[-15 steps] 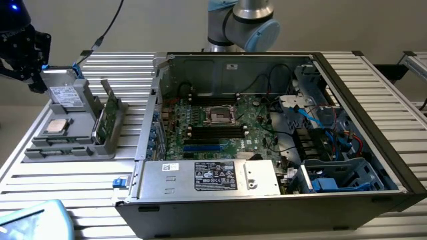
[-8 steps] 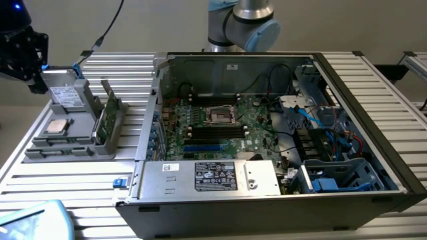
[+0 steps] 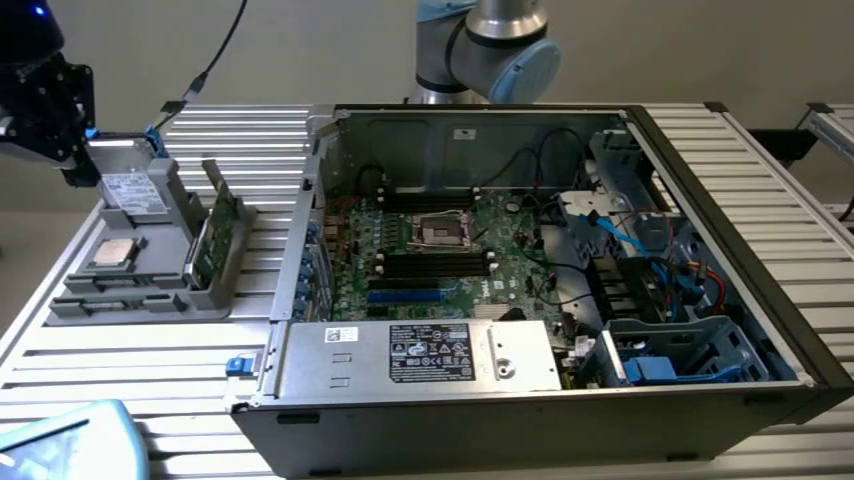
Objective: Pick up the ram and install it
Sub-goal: 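Pick up the ram and move it above insertion slot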
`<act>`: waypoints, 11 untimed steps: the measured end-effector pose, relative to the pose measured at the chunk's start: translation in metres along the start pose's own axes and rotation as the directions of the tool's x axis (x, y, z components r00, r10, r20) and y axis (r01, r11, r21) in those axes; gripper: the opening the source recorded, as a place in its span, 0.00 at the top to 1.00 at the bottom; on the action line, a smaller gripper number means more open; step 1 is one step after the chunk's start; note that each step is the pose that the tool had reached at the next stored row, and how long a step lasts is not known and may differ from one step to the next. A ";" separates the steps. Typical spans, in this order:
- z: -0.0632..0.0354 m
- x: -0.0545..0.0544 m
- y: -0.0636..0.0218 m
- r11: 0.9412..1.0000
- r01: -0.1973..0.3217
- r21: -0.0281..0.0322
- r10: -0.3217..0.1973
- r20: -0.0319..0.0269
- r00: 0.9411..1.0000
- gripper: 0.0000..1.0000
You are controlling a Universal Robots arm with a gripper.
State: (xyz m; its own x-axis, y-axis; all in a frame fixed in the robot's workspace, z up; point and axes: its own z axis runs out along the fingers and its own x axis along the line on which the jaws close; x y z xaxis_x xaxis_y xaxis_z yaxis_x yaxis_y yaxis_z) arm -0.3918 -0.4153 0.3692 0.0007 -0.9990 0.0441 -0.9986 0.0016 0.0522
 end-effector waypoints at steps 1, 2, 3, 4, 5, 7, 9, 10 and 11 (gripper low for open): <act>0.0000 0.000 0.0000 1.000 0.002 0.000 -0.002 0.010 1.000 0.89; 0.0000 0.000 0.0000 1.000 0.002 0.000 -0.002 0.013 1.000 0.89; 0.0000 0.000 0.0000 1.000 0.002 0.000 -0.002 0.014 1.000 0.89; 0.0000 0.000 0.0000 1.000 0.002 0.000 -0.002 0.014 1.000 0.89; 0.0000 0.000 0.0000 1.000 0.002 0.000 -0.002 0.014 1.000 0.89; 0.0000 0.000 0.0000 1.000 0.002 0.000 -0.002 0.014 1.000 0.89; 0.0000 0.000 0.0000 1.000 0.002 0.000 -0.002 0.014 1.000 0.89; 0.0000 0.000 0.0000 1.000 0.002 0.000 -0.002 0.014 1.000 0.89; 0.0000 0.000 0.0000 1.000 0.002 0.000 -0.002 0.014 1.000 0.88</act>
State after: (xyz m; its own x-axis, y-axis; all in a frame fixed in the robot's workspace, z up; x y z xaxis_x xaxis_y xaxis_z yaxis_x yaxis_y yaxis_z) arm -0.3918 -0.4153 0.3692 0.0023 -0.9995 0.0301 -0.9986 -0.0007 0.0523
